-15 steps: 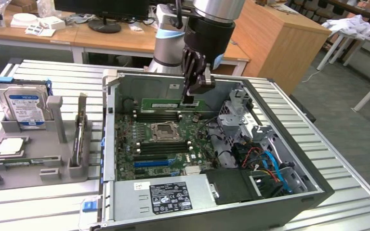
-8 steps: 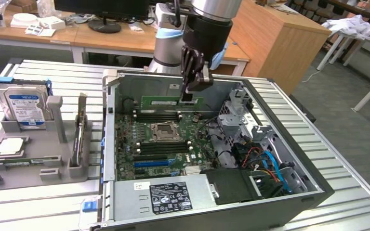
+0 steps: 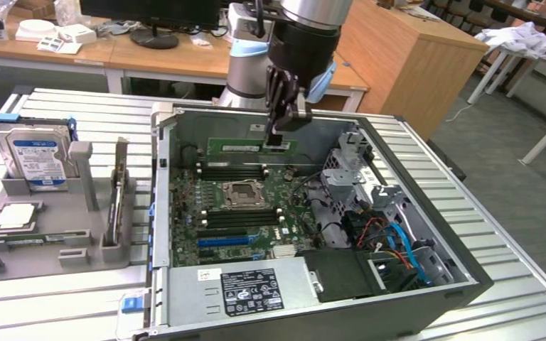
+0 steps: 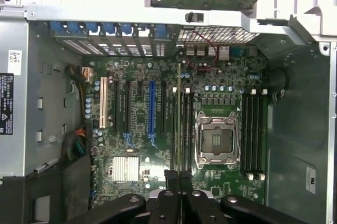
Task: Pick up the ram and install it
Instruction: 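Pick up the ram and move it above insertion slot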
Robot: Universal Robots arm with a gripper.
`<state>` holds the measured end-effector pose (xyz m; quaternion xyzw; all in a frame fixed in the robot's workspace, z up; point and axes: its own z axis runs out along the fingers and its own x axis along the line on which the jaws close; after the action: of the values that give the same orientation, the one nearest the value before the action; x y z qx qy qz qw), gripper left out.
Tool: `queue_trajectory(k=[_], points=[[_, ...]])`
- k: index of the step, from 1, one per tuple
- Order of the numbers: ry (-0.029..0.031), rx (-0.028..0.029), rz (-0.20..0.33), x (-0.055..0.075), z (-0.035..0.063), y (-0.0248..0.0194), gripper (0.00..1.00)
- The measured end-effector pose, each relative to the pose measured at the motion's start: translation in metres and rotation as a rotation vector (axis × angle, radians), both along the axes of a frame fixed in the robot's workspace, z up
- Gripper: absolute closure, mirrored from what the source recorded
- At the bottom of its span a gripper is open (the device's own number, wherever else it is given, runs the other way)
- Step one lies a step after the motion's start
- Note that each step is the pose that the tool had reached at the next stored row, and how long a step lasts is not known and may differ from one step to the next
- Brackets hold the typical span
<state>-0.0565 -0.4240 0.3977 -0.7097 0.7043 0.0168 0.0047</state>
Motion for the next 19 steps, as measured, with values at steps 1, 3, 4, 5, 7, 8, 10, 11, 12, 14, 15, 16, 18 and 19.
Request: queue_trajectory(k=[1, 3, 4, 5, 7, 8, 10, 11, 12, 14, 15, 16, 18, 19], points=[[0.0000, 0.0007, 0.000, 0.0000, -0.0001, 0.0009, 0.88], [-0.0001, 0.0022, 0.000, 0.0000, -0.0004, 0.0026, 0.88], [-0.0001, 0.0029, 0.000, 0.0000, -0.0005, 0.0035, 0.88], [-0.0001, 0.0036, 0.000, 0.0000, -0.0006, 0.0043, 0.88], [0.0000, 0.0052, 0.000, -0.0001, -0.0008, 0.0058, 0.88], [-0.0001, 0.0060, 0.000, -0.0002, -0.0009, 0.0066, 0.88], [0.0000, 0.0076, 0.000, -0.0002, -0.0011, 0.0080, 0.88], [-0.0001, 0.0083, 0.000, -0.0002, -0.0012, 0.0088, 0.88], [-0.0001, 0.0086, 0.000, -0.0002, -0.0013, 0.0094, 0.88], [0.0000, 0.0089, 0.000, -0.0001, -0.0014, 0.0099, 0.88], [0.0000, 0.0089, 0.000, -0.0002, -0.0014, 0.0099, 0.88], [0.0000, 0.0089, 0.000, -0.0002, -0.0015, 0.0100, 0.88], [0.0000, 0.0089, 0.000, -0.0002, -0.0015, 0.0100, 0.88], [0.0000, 0.0089, 0.000, -0.0002, -0.0015, 0.0100, 0.88]])
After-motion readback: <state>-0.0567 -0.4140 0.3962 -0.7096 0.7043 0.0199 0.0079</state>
